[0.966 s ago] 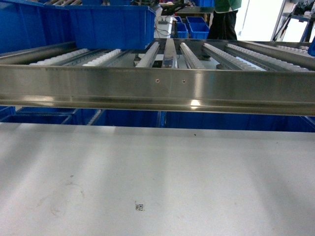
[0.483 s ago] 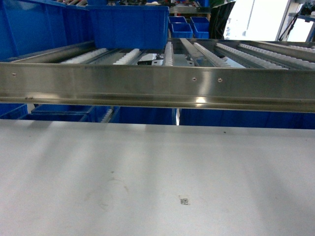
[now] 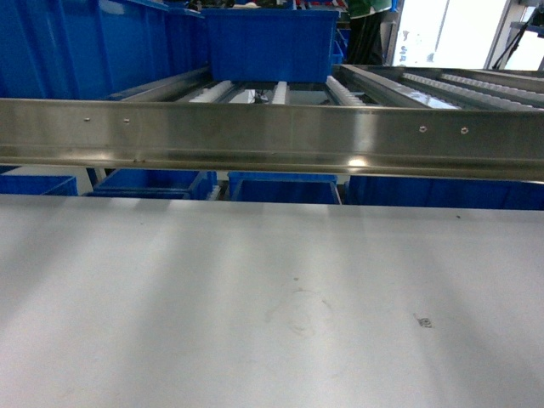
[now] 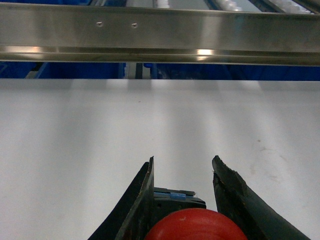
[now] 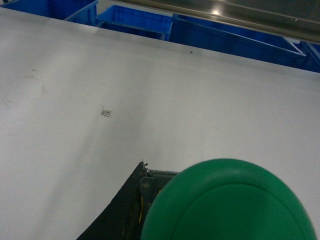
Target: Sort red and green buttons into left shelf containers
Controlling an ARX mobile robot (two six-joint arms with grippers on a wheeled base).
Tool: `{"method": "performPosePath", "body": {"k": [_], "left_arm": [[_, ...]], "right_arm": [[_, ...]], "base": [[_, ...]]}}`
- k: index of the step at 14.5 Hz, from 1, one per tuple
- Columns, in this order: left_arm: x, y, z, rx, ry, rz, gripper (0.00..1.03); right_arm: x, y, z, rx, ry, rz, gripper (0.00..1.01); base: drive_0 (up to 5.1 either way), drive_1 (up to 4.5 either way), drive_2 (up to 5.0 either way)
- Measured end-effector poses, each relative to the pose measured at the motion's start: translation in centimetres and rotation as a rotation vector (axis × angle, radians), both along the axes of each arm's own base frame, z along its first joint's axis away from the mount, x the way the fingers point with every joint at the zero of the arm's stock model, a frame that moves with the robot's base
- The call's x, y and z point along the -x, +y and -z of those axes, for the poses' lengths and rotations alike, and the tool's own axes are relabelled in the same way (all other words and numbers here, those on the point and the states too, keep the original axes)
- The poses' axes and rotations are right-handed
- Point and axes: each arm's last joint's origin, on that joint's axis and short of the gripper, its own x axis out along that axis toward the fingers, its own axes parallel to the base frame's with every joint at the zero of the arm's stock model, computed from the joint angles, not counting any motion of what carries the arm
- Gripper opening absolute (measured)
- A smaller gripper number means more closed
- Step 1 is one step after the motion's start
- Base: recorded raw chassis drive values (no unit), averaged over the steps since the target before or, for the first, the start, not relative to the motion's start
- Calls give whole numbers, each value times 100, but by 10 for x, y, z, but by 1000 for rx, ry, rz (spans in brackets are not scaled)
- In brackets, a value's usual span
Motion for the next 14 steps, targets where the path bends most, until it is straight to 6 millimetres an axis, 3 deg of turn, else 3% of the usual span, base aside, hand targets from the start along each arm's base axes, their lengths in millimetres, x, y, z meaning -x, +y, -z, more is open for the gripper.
{"method": "performPosePath", "body": {"k": [14], "left_arm": [[0, 1, 0, -1, 0, -7, 32]], "right_arm": [[0, 0, 0, 2, -2, -1, 35]], "base": [[-479, 107, 358]]}}
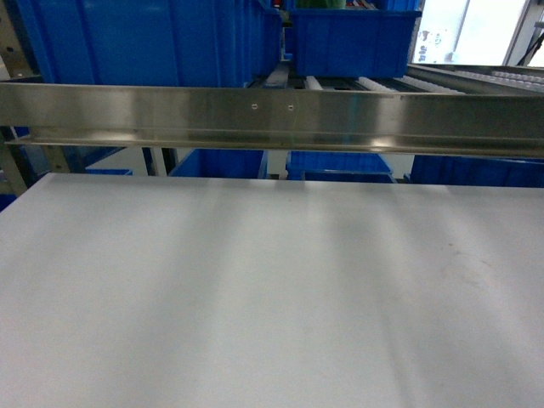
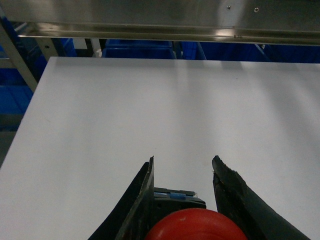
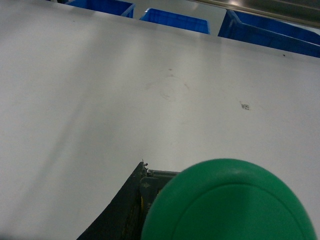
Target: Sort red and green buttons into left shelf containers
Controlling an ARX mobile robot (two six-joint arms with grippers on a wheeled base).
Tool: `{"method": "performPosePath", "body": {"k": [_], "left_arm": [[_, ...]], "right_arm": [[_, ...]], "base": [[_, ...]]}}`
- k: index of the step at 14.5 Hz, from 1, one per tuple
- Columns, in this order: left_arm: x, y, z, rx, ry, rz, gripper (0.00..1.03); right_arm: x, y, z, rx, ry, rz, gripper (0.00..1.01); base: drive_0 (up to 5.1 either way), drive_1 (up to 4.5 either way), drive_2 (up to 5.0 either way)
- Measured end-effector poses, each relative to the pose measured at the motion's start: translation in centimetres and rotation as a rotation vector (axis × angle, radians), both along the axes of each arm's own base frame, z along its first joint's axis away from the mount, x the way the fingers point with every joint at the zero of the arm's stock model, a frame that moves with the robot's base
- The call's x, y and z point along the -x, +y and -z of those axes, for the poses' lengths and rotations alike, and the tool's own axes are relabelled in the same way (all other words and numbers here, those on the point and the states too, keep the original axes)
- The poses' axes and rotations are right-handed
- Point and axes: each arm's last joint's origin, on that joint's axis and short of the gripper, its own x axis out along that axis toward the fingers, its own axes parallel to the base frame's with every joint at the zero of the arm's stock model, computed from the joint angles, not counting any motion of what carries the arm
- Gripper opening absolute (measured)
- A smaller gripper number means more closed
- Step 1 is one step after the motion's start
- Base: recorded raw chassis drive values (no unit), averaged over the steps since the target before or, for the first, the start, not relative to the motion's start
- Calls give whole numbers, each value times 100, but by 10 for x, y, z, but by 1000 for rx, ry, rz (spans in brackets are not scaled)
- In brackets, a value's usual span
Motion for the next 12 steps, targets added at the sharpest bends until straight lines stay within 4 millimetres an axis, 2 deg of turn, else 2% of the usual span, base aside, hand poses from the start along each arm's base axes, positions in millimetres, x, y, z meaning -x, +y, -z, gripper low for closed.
{"method": "performPosePath", "body": {"k": [12], "left_arm": [[0, 0, 0, -1, 0, -1, 32]], "right_arm": [[0, 0, 0, 0, 0, 0, 35]], "base": [[-497, 246, 246]]}}
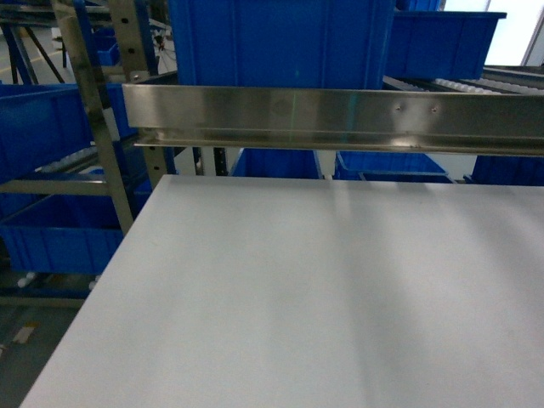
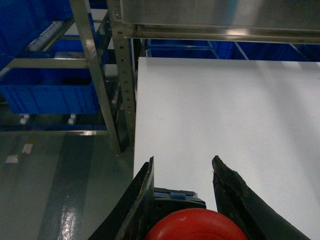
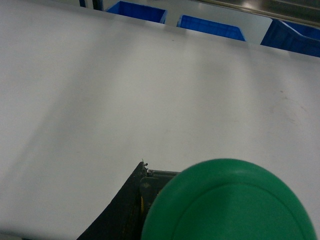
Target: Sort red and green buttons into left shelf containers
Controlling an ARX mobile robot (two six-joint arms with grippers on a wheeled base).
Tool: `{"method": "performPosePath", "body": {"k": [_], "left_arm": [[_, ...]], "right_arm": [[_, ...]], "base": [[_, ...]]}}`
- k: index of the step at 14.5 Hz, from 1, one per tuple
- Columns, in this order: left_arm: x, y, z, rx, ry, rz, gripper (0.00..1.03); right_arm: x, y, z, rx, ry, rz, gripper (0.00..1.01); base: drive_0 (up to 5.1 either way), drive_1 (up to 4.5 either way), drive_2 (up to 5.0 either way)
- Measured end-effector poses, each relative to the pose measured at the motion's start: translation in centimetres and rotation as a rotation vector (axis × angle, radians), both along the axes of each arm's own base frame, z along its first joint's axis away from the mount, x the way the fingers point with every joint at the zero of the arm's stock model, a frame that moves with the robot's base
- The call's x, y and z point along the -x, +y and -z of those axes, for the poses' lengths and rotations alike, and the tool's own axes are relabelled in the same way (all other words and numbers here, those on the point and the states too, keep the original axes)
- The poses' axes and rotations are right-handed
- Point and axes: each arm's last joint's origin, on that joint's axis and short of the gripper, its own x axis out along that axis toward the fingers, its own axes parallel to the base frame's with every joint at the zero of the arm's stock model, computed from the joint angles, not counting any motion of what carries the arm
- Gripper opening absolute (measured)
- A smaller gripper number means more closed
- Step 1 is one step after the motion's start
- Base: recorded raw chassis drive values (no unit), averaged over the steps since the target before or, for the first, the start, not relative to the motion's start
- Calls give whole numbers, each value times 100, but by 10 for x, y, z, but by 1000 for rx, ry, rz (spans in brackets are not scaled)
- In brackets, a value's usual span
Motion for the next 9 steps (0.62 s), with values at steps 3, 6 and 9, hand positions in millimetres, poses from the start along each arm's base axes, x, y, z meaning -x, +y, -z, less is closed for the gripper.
{"method": "performPosePath", "body": {"k": [3, 6, 9], "left_arm": [[0, 0, 0, 0, 0, -2, 32], [0, 0, 0, 0, -2, -1, 32], [0, 0, 0, 0, -2, -1, 32]], "right_arm": [[0, 0, 0, 0, -1, 0, 35], [0, 0, 0, 0, 1, 0, 35], [0, 0, 0, 0, -2, 0, 35]], "base": [[-507, 239, 239], [-505, 240, 240], [-505, 241, 241]]}}
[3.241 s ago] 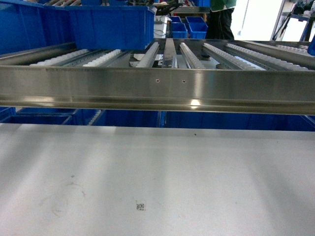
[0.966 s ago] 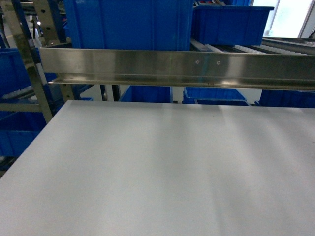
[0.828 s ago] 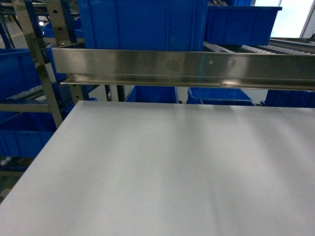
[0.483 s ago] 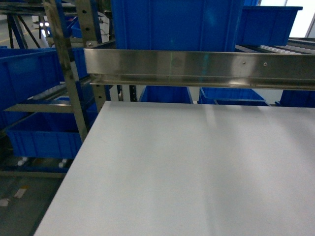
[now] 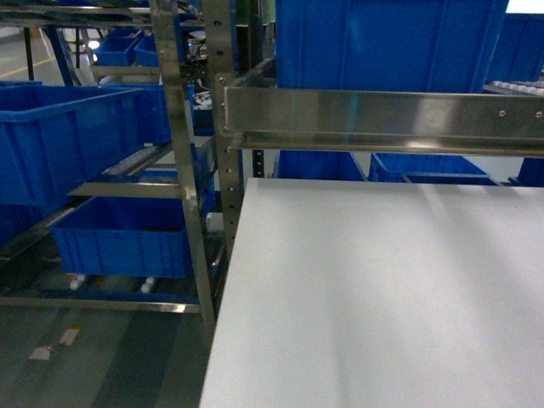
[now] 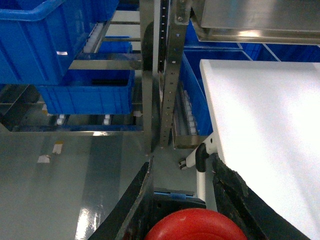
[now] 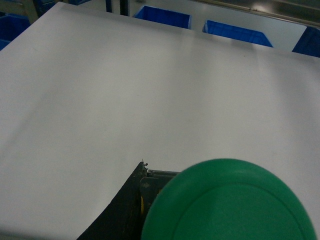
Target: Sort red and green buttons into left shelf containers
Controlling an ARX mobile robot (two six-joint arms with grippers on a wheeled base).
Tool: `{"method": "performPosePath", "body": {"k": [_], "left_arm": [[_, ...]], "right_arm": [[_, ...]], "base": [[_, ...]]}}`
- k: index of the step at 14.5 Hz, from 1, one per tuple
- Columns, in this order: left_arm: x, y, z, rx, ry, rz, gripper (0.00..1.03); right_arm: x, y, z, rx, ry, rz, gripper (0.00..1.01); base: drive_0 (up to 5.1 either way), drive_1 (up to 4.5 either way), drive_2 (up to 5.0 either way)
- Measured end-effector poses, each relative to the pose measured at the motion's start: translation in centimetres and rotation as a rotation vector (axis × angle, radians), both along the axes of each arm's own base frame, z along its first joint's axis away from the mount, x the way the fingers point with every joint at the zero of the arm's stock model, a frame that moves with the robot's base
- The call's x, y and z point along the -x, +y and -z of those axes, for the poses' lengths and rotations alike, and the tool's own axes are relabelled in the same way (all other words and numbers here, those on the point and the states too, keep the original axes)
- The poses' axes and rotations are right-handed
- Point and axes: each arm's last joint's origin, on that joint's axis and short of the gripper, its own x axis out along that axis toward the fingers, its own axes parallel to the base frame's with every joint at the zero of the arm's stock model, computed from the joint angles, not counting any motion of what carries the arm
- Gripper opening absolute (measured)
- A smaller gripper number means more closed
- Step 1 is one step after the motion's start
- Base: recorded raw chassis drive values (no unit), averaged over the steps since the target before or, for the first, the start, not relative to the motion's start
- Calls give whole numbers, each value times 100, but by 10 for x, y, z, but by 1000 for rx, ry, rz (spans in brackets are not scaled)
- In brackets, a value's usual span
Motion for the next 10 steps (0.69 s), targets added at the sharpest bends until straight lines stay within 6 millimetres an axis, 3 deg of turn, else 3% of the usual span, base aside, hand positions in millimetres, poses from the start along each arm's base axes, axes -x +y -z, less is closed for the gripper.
{"method": "performPosePath", "body": {"k": [10], "left_arm": [[0, 0, 0, 0, 2, 1, 32]], "right_arm": [[0, 0, 0, -1, 3, 0, 35]], "base": [[-502, 244, 244]]}}
